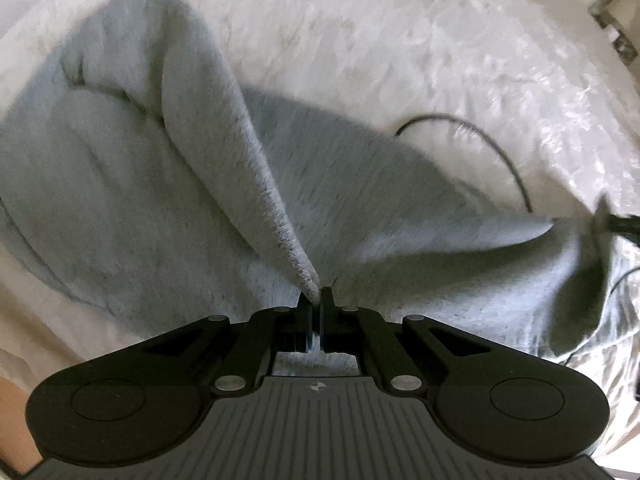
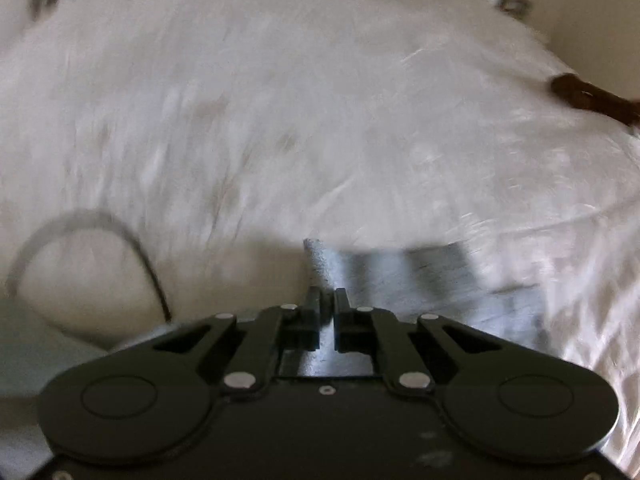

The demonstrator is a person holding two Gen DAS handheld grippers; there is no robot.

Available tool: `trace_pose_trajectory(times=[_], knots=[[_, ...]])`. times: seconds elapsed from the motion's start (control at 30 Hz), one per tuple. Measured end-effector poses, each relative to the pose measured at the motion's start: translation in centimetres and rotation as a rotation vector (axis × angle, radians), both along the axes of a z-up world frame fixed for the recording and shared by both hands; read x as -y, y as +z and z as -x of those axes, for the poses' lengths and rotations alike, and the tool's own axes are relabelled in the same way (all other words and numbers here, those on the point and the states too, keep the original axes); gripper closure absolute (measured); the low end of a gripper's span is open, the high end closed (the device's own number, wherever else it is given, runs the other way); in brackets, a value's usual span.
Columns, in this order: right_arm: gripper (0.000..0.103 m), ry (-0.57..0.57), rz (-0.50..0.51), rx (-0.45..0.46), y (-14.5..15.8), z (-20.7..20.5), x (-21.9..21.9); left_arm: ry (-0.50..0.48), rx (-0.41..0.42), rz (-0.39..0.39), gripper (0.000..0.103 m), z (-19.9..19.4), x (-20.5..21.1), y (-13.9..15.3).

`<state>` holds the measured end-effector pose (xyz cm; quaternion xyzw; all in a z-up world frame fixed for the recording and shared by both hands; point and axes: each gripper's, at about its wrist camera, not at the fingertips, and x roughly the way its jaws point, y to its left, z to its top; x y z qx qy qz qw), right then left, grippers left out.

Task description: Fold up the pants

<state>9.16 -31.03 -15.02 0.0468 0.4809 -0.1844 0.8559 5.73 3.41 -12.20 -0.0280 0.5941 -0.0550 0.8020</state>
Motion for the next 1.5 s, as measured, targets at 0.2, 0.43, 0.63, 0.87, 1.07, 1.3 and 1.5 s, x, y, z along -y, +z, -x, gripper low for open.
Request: trace_pose_trajectory(times=[0.2,0.43,0.63,0.87,1.07,1.3,1.5], knots=[[0.097,-0.274,-0.034,0.158,4.3,9.2,8.3,-0.040,0.054,-0.039,0.100,1.9,1.1,0.4],[0.101,-0.428,-0.119,-0.009,-1.9,14.1,14.4,-0.002,0.002,-0.096,0.100,2.4,1.9,-2.2],[0.057,-0.362,-0.247,0.111,-1.7,15.1,15.2,0.028,0.005,-0.116,0.101,2.1,2.2,-2.0],[0.047,-0.382,-0.304,0.095,-2.4,14.5,15.1,0.060,0.006,-0.134,0.101,1.9,2.5,-2.2],[0.091,-0.416,-0.349,0.105,-3.2,14.7,15.9,0.068,0.004,-0.140,0.101,1.9,2.5,-2.2],[0.047,-0.374,-0.210,0.080,-1.7,14.7,15.1,0.075,0.009,-0.143,0.101,2.1,2.5,-1.9],[0.049,-0.295,-0.196,0.145,-1.3,14.1,15.0,0.072,0.010,-0.149,0.100,2.1,2.5,-1.8]])
